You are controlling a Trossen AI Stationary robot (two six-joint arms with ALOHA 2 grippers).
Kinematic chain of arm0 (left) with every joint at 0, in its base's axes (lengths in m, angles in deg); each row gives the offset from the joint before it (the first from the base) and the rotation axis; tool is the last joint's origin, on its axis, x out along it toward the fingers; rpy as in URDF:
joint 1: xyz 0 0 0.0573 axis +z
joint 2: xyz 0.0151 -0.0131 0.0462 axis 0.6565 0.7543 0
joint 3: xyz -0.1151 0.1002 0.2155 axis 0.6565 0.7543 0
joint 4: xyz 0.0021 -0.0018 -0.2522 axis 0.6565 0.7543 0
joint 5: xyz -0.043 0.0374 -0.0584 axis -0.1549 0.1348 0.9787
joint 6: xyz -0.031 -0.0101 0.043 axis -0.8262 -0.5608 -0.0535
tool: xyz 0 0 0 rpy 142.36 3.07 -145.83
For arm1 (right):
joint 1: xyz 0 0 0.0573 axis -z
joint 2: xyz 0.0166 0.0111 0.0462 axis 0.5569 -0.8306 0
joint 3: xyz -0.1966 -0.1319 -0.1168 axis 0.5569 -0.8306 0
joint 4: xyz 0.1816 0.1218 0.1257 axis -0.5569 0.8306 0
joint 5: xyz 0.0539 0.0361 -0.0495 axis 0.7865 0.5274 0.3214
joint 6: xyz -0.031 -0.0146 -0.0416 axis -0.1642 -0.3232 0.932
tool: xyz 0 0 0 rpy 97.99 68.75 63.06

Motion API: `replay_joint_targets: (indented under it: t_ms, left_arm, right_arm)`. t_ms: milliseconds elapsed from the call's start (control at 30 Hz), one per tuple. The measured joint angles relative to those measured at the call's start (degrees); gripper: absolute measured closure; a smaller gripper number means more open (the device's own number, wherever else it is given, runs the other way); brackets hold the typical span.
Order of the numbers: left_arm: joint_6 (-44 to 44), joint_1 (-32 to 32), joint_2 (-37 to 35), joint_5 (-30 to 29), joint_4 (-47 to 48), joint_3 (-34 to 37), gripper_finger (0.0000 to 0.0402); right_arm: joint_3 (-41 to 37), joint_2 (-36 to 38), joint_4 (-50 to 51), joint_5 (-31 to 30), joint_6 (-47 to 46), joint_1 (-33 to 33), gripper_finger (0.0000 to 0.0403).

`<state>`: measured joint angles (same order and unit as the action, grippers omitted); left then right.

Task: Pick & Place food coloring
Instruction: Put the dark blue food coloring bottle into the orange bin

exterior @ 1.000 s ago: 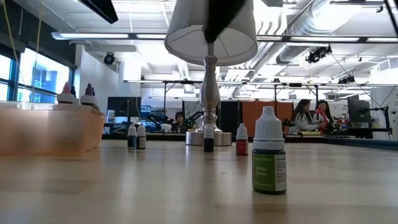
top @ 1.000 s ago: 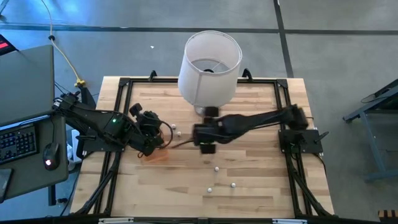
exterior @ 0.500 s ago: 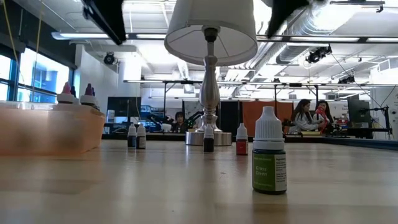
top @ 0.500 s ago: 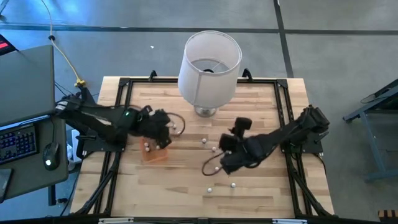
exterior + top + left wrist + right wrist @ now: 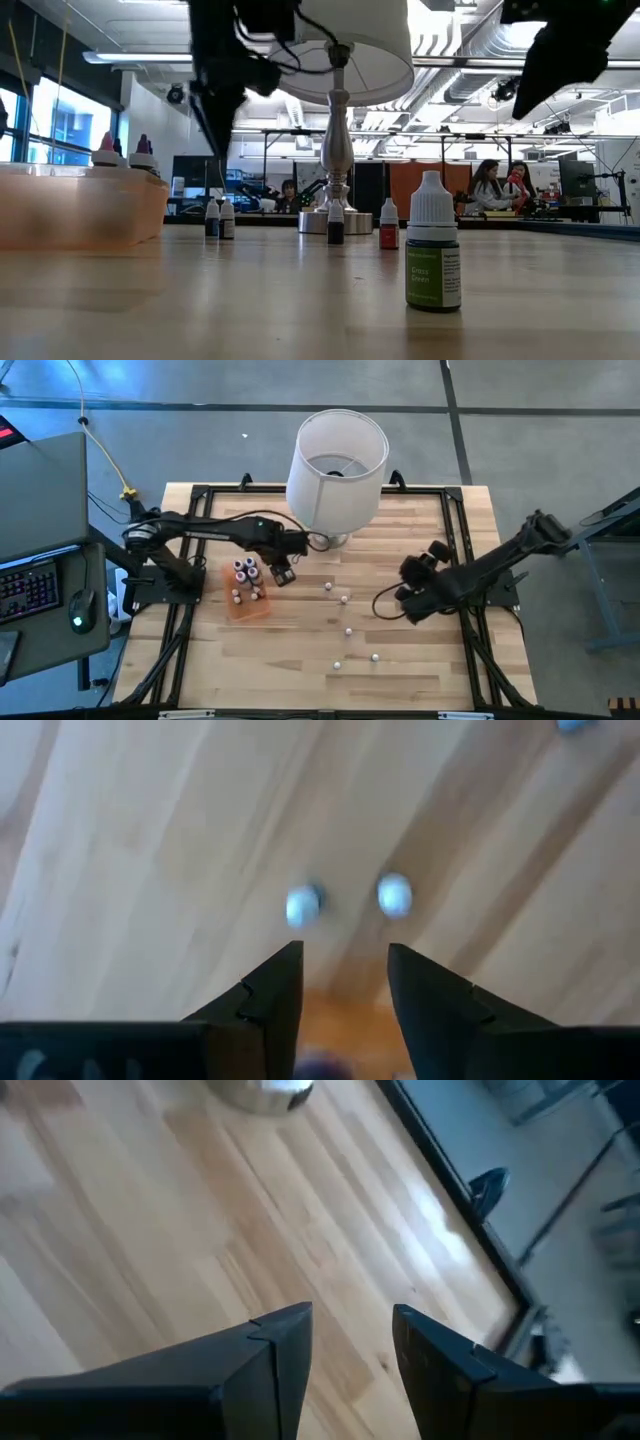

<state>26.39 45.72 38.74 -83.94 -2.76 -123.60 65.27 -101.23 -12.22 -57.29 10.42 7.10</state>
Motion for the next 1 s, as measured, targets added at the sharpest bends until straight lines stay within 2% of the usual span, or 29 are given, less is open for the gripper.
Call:
replay_joint_targets:
  t_ms: [133, 267, 633, 800, 1000]
  left_arm:
    - [0.6, 0.8, 2.6, 1.5, -1.5, 0.1, 0.0257]
    - [2.1, 0.6, 2.8, 1.0, -2.7, 0.2, 0.0257]
    - [2.8, 0.6, 2.9, 0.7, -5.6, 6.3, 0.0257]
    - [3.0, 0.6, 2.9, -2.3, -9.8, 8.5, 0.0257]
    - [3.0, 0.7, 2.9, -5.1, -10.2, 9.2, 0.0257]
  right_arm:
    - [-1.7, 4.8, -5.6, -2.3, 1.5, 0.1, 0.0269]
    - [-3.0, 7.4, -13.8, -2.5, 7.4, 0.1, 0.0269]
    - [-3.5, 7.2, -32.5, -0.6, 24.2, 0.1, 0.0269]
    - [-3.5, 7.2, -37.2, -0.3, 28.0, 0.1, 0.0269]
    - [-3.5, 7.2, -38.6, 0.1, 29.0, 0.1, 0.0269]
